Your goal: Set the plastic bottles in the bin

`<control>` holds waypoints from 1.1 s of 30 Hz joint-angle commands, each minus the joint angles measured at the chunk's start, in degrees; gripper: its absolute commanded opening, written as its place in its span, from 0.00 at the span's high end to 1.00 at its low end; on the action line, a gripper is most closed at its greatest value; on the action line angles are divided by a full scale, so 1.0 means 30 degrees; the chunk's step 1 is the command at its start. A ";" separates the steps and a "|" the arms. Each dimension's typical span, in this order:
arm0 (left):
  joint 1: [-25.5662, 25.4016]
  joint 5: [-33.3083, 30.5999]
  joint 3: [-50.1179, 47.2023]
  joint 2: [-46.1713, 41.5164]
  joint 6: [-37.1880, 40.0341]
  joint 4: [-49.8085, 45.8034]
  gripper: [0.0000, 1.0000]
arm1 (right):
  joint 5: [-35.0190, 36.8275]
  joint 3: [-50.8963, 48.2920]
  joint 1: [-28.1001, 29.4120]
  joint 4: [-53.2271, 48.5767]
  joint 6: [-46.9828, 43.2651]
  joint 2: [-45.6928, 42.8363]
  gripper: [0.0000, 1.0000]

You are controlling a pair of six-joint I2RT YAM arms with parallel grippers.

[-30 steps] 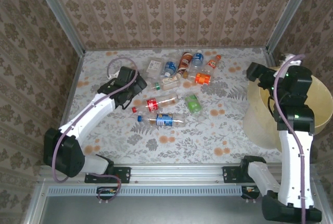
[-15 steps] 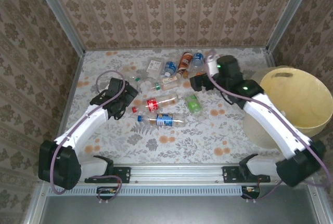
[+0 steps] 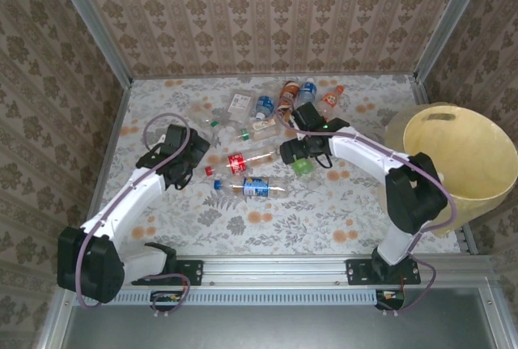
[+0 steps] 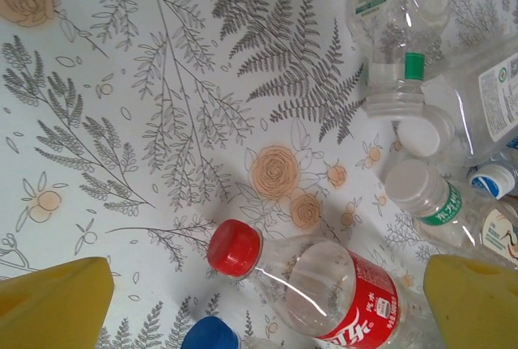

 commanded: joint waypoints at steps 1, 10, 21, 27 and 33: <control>0.0114 -0.0595 -0.0370 -0.0470 -0.0570 -0.0312 0.00 | 0.0244 0.0532 0.0094 -0.0418 0.0747 0.1230 0.09; 0.0226 -0.1300 -0.0320 -0.0572 -0.0303 -0.0652 0.00 | 0.0474 0.0480 0.0105 0.0022 0.1104 0.3093 0.14; 0.0222 0.0278 -0.0629 -0.0338 0.0713 0.1199 0.00 | 0.0902 -0.0773 0.0114 0.1826 0.1703 0.2956 0.32; 0.0213 0.0634 -0.0059 -0.0117 0.1923 0.1015 0.00 | 0.1602 -0.2058 0.0086 0.2819 0.1688 0.0487 0.40; 0.0244 0.1643 -0.0555 -0.0053 0.2279 0.2903 0.00 | 0.2893 -0.2745 -0.0088 0.3151 0.1210 -0.3172 0.44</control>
